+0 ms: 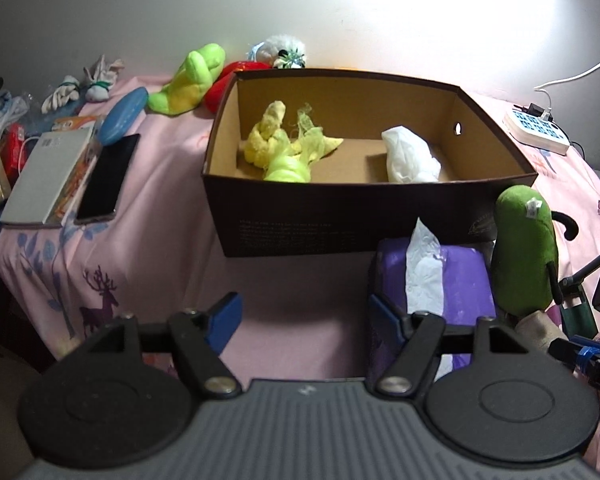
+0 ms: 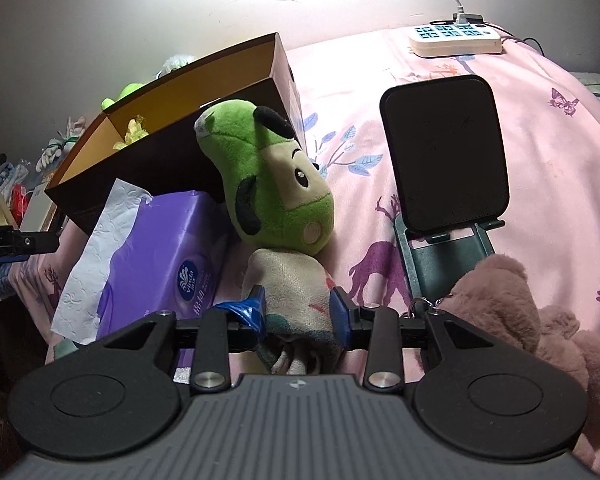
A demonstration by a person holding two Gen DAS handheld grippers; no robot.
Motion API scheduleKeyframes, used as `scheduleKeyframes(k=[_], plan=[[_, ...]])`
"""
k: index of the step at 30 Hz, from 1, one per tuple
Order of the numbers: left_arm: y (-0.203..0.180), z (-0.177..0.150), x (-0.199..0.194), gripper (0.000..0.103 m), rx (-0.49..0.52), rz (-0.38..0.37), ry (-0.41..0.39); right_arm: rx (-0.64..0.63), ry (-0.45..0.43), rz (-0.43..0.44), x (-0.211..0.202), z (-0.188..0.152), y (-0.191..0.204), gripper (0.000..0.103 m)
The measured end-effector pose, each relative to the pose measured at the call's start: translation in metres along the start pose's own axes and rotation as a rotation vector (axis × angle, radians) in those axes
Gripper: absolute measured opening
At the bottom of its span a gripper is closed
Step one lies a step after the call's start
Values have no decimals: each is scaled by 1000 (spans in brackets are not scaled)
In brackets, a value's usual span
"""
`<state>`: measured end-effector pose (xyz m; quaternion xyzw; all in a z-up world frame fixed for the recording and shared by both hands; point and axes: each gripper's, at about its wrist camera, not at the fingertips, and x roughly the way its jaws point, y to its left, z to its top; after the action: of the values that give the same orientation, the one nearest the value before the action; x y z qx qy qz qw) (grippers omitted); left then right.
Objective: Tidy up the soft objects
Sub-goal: 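Grasp the grey-beige sock plush with the right gripper and lift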
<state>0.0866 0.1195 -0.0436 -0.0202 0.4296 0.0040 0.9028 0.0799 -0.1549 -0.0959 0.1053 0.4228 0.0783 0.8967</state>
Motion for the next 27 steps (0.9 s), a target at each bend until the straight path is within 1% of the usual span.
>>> scheduleKeyframes(k=[3,6,10,16,23,27], plan=[[-3,-6,-2,72,-5,-2,11,-3,-11,4,1,-3,-2,20],[-8,-11,-5,73,-2,-7,17,65,3,25,3,-1,-13,21],[-16,-16,-9,73,11,-16,19,51,15,56,11,-2,-18,26],[-29,-19,-17,73,37,-38,12,90,23,93,15,-4,-19,30],[-41,-19,-28,73,61,-63,-11,114,-4,120,0,-13,-28,17],[-45,-19,-31,73,70,-82,-11,173,-10,149,-10,-19,-41,15]])
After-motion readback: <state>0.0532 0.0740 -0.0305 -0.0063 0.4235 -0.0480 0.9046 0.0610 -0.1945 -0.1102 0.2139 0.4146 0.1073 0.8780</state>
